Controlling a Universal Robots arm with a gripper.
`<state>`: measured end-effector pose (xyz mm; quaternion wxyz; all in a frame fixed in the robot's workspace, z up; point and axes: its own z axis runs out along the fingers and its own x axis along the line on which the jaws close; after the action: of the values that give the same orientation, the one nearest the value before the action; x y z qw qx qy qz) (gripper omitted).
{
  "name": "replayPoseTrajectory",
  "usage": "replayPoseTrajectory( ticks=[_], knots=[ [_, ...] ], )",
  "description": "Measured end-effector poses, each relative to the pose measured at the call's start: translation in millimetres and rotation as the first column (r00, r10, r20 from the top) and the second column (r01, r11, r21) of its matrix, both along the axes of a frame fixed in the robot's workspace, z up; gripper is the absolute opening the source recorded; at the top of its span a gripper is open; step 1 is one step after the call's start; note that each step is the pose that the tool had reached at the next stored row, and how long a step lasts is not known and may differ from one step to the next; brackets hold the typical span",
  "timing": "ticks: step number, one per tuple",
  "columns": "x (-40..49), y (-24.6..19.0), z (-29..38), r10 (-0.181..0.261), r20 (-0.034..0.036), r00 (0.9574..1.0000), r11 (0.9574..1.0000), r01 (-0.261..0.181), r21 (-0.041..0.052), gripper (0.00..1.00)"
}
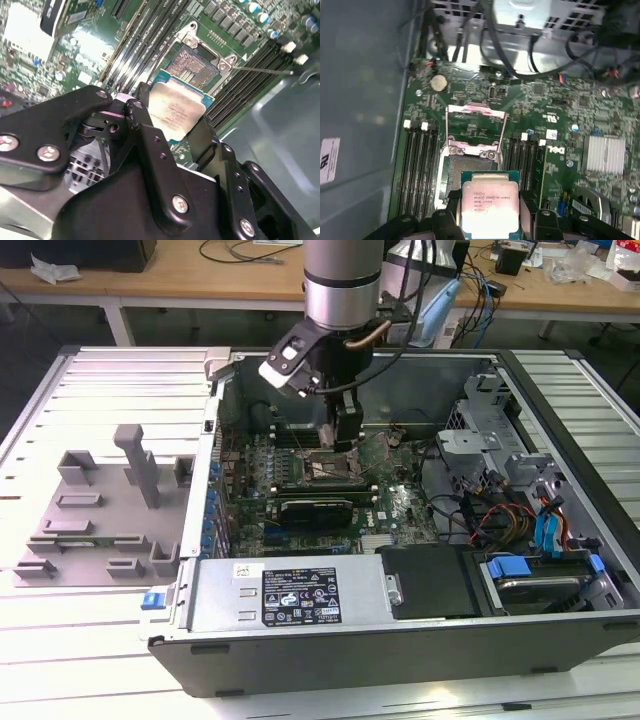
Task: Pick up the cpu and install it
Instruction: 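Place the cpu into insertion slot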
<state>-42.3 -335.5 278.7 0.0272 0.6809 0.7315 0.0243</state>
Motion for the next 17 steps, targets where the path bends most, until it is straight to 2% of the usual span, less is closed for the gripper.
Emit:
replayPoseTrajectory(
  ticks=[2, 4, 7, 10, 17],
  knots=[
    [0.0, 0.0, -1.2, -0.054, 0.0000, 0.9985, 0.9985, 0.054, 0.0000, 0.55],
    [0.0, 0.0, -3.3, -0.071, 0.0006, 0.9975, 0.9975, 0.071, 0.0003, 0.55],
    [-0.2, 0.1, -7.3, -0.072, 0.0071, 0.9974, 0.9974, 0.072, 0.0008, 0.55],
    [-0.2, 0.1, -7.4, -0.072, 0.0072, 0.9974, 0.9974, 0.072, 0.0008, 0.55],
    [-1.6, 0.5, -14.1, -0.069, 0.0094, 0.9975, 0.9976, 0.069, 0.0008, 0.55]
  ],
)
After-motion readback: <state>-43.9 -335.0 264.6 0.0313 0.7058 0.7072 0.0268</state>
